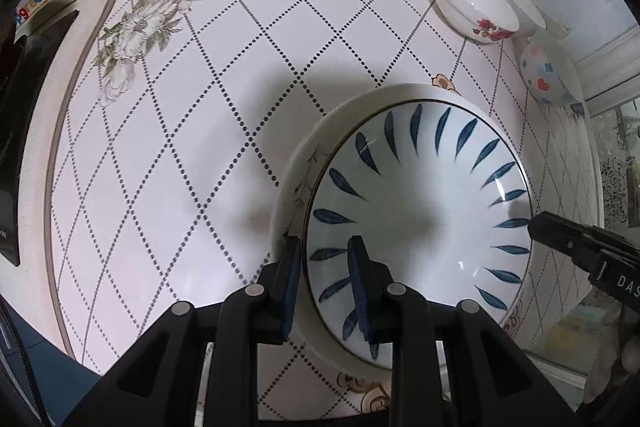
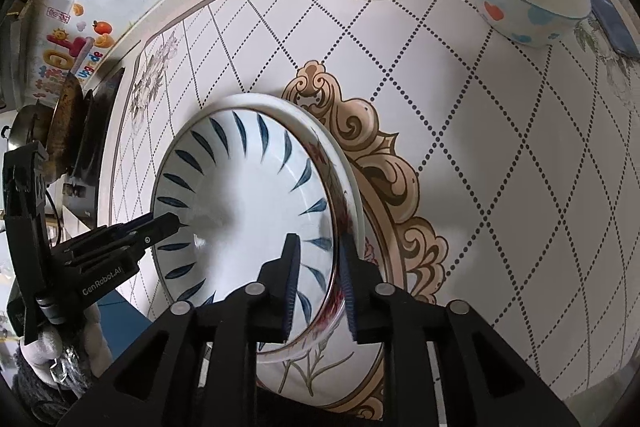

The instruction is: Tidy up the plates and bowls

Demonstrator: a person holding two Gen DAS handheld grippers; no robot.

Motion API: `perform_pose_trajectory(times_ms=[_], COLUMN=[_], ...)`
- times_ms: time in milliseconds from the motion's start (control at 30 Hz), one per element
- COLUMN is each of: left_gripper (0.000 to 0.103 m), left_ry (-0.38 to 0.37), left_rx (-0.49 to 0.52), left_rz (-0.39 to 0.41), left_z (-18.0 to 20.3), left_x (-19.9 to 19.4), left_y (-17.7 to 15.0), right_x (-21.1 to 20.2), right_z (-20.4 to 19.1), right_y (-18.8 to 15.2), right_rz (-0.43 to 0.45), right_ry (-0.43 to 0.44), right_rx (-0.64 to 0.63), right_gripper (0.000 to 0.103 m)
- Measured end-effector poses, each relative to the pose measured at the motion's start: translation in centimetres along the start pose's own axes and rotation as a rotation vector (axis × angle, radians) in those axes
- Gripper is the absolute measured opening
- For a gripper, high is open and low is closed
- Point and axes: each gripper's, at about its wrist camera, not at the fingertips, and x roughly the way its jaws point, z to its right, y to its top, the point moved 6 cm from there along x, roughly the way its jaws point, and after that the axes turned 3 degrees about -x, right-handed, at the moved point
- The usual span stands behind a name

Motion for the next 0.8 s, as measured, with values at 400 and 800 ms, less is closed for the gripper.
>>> perform_pose_trajectory(times_ms=[400,800], left_gripper=[0.03,0.097], left_ry=[0.069,0.05], left_rx=[0.041,0.072], left_rz=[0.232,0.41], left_z=[1.3,3.3], left_x=[-12.3,-20.7], left_y=[-3.9,-9.7], right_x=[-9.3,-20.0], right_z=[-4.2,-8.8], right_y=[-3.7,-12.4], right_rz=[0.15,0.316], right_ry=[-0.089,-0.156], right_rx=[-0.079,-0.138], right_gripper=[0.073,0.092])
